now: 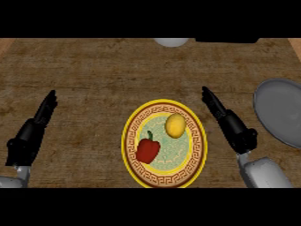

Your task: Pick the bell pepper from the plate and place it in the pan

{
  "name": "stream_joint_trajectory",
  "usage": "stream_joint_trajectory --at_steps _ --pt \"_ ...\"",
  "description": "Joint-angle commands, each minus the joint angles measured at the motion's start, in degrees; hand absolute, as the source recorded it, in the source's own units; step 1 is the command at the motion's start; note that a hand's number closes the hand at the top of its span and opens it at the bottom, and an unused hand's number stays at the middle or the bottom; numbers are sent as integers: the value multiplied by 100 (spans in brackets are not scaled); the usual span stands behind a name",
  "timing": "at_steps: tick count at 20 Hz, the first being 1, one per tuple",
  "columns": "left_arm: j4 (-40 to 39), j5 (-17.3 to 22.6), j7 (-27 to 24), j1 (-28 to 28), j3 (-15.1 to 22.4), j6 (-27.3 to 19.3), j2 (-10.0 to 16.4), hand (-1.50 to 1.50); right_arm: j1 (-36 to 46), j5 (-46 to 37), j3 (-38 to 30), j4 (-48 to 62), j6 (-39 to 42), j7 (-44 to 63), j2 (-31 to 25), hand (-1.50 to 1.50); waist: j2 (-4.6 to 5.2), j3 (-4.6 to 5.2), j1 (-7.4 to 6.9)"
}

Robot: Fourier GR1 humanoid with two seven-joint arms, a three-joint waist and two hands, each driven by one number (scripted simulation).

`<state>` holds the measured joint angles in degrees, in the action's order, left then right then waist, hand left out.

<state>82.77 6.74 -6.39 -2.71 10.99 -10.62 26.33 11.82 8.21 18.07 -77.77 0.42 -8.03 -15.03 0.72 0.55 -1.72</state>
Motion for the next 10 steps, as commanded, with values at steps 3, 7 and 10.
stream_joint_trajectory --at_steps 3,7,10 --pt "-159 284 -142 -217 -609 52 -246 0 259 -283 267 513 283 -184 500 150 -63 -55 138" --pt "-10 500 819 -1098 -512 -290 -730 0 -16 -1061 960 527 -623 113 1074 150 -66 -53 228" --pt "91 551 664 -614 -641 -275 -561 0 -588 -2107 754 -66 -2307 -679 849 -150 -150 -43 396"
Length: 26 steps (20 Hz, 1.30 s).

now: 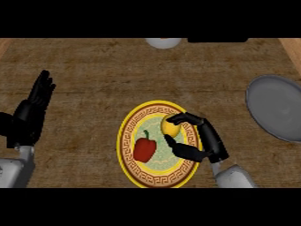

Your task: Pick the bell pepper from the plate and place it in the pan

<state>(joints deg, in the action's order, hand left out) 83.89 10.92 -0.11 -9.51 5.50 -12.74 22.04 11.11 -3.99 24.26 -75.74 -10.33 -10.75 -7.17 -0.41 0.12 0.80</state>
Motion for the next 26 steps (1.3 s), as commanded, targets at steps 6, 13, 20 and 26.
stream_joint_trajectory --at_steps 6,13,20,26 --pt "90 55 193 -43 -81 -56 -98 0 -1563 -2048 406 -2267 -1726 480 -1028 -150 -32 3 145" --pt "-124 37 143 -142 -131 -33 -150 0 -1091 -2620 473 -4233 322 3197 -2430 -150 -11 27 53" --pt "92 -32 349 -203 -22 29 -240 0 334 -2752 776 -5388 1834 6179 -1809 -150 18 3 -128" --pt "-451 -161 112 -562 -236 168 -366 0 1848 -2636 641 -4487 2574 6845 -728 -150 42 -7 -99"
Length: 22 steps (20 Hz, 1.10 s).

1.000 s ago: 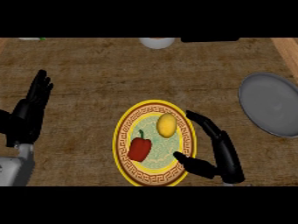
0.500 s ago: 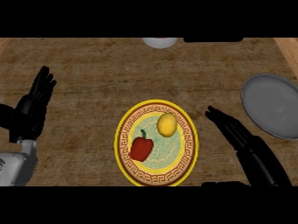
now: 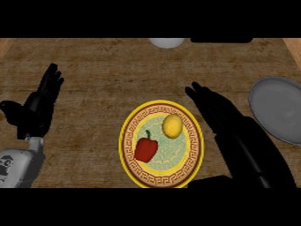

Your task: Pick the bell pepper from the plate and place it in the pan

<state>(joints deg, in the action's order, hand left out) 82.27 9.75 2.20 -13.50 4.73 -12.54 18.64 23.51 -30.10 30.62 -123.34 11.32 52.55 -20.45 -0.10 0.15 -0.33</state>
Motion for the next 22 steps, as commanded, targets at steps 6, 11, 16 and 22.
stream_joint_trajectory --at_steps 6,11,16,22 --pt "153 -89 533 -419 -203 46 28 0 1091 224 309 914 560 745 1634 -150 3 -13 -2" --pt "293 -282 391 -12 -189 65 -142 0 705 -240 401 1304 574 413 1739 -150 5 -14 17" --pt "282 -91 360 -70 -414 368 -41 0 664 -422 622 1476 540 950 2034 -150 4 -13 29" --pt "-87 -242 -190 150 -472 389 -244 0 396 -1015 756 1976 206 839 2040 -150 11 -12 35"
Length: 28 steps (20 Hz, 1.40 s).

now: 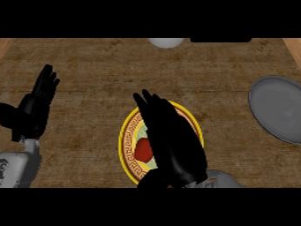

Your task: Pick the bell pepper from the plate and place it in the pan

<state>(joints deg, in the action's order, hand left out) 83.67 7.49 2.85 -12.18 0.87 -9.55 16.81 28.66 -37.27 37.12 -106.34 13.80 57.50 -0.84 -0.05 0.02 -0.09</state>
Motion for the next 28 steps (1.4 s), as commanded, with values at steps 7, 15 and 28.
stream_joint_trajectory --at_steps 7,15,28 --pt "211 -3 141 95 -262 329 114 0 -554 -174 -59 647 187 -281 81 -150 0 -2 -8" --pt "-398 -300 47 -383 -247 221 -255 0 -3 303 228 1403 50 -200 83 -150 10 -1 -8" --pt "175 -407 252 2 -256 295 -391 0 258 226 535 1896 694 361 82 -150 -2 -1 -15"
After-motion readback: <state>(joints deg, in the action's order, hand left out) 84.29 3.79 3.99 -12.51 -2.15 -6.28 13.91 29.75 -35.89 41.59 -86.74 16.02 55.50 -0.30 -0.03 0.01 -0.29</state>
